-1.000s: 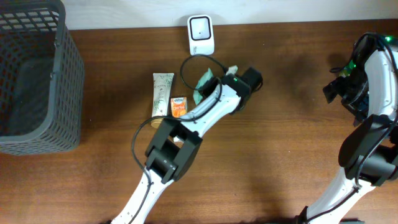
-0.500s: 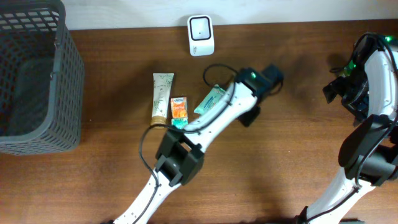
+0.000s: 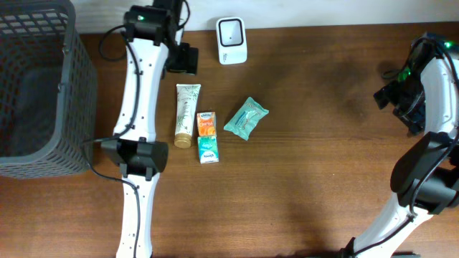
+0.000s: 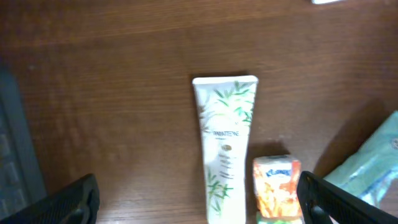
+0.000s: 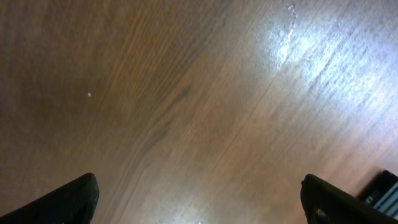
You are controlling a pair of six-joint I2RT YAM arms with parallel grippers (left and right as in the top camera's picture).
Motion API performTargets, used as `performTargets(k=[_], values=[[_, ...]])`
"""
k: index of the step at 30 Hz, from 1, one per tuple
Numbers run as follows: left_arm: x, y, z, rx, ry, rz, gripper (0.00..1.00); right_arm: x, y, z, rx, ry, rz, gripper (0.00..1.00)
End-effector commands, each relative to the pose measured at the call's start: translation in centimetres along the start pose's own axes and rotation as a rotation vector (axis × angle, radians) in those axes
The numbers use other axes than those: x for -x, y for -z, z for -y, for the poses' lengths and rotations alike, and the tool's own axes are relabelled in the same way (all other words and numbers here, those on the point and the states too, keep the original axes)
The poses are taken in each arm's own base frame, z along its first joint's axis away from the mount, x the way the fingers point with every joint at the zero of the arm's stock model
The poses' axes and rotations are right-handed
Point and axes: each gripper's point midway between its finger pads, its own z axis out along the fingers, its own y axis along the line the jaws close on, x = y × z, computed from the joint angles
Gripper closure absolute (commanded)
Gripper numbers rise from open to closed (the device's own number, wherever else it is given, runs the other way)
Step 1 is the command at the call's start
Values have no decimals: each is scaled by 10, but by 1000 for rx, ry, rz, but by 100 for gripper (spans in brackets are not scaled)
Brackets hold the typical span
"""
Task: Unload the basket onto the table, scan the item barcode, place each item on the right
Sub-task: 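Move the right gripper to the teal pack and grasp it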
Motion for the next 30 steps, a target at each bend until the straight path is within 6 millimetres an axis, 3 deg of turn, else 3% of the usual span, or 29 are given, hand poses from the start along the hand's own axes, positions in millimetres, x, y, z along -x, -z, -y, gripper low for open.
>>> performTargets(k=[1,3,5,10,15,17,20,23,24,28,30], values=[[1,0,-17,-1,47,1,1,5,7,-3,24,-18,24,1],[1,0,-19,1,49,1,1,-5,9,-18,110,-20,-38,1],[1,0,-18,0,47,1,1,-35,18,-46,280,-15,-214,1],[1,0,-18,0,47,1,1,-52,24,-55,324,6,-286,1],[1,0,-18,0,47,1,1,-112,32,-103,310,358,-221,1],[1,0,-18,0,47,1,1,-144,39,-138,312,502,-116,1],[1,0,-18,1,48,1,1,-173,48,-174,342,673,23,5],[1,0,-18,0,47,1,1,-206,51,-187,354,775,31,4],[1,0,-18,0,47,1,1,-210,52,-188,359,783,26,1],[1,0,-18,0,47,1,1,-232,53,-193,443,840,-71,1],[1,0,-18,0,47,1,1,-245,42,-200,496,856,-121,1]])
